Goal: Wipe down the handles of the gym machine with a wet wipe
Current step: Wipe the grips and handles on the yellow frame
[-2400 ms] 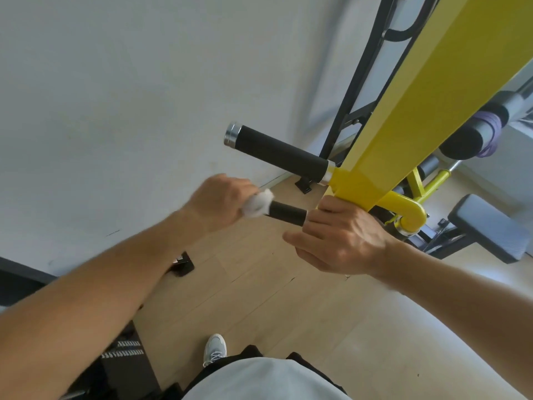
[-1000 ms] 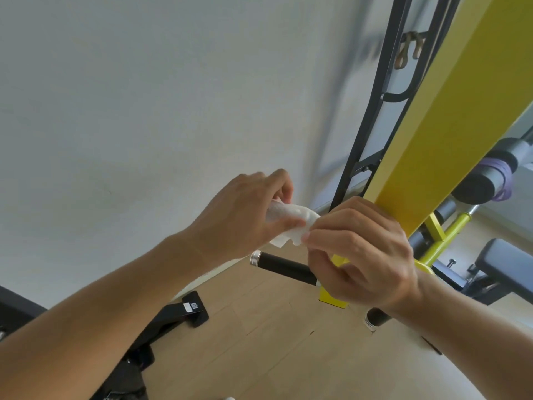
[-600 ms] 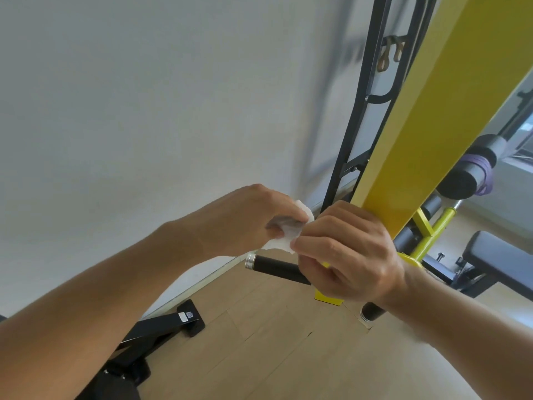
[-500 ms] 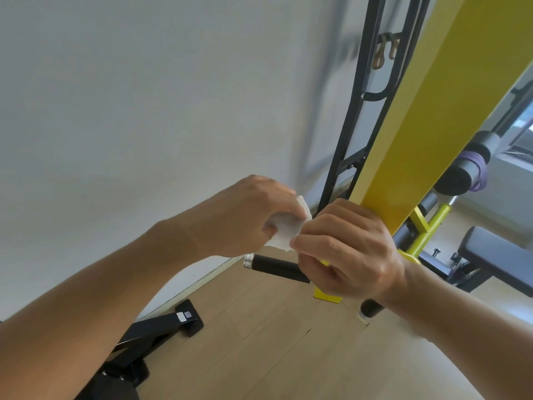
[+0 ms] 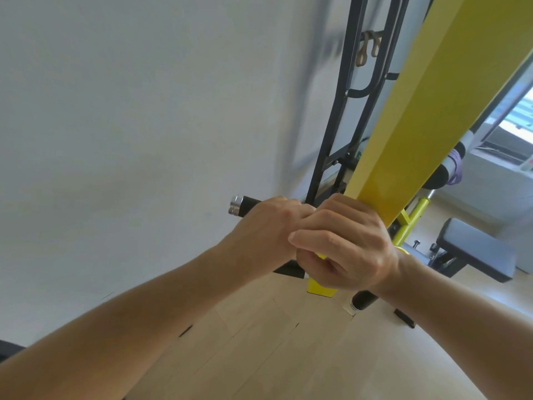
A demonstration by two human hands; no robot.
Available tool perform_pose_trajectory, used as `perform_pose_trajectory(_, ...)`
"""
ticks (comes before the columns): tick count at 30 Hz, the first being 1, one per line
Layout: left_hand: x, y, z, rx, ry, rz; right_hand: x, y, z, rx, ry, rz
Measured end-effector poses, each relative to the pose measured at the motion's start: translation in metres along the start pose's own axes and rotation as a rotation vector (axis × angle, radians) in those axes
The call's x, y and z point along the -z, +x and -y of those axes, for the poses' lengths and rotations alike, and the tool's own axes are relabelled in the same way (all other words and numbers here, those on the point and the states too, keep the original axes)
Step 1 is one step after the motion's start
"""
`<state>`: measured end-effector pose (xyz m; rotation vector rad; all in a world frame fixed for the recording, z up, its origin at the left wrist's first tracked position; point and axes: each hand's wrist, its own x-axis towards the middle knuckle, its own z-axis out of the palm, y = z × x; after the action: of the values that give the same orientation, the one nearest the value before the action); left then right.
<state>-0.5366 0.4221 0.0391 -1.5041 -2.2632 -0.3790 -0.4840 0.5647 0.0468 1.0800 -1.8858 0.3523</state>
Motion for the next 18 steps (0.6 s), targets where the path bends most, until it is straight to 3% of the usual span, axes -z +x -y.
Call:
perform_pose_trajectory(2,0.003,-0.006,0.01,-0.017,0.027,-0.05,0.004,0.001,0.001,-0.007,-0.012,0.027)
perform_pose_trajectory(5,0.014,-0.022,0.043,0.01,0.034,0.095,0.01,0.002,0.004,0.009,-0.098,0.182)
perform_pose_trajectory(10,0.022,-0.01,0.038,0.023,0.074,0.144,0.008,0.011,0.014,-0.037,-0.47,0.679)
perform_pose_trajectory(14,0.026,-0.017,0.051,0.056,0.081,0.166,0.028,0.025,0.018,0.016,-0.552,1.078)
perform_pose_trajectory(16,0.03,-0.028,0.063,0.094,0.064,0.162,0.034,0.029,0.02,-0.02,-0.556,1.13)
perform_pose_trajectory(18,0.034,-0.029,0.062,0.133,0.009,0.19,0.03,0.039,0.026,-0.158,-0.561,1.043)
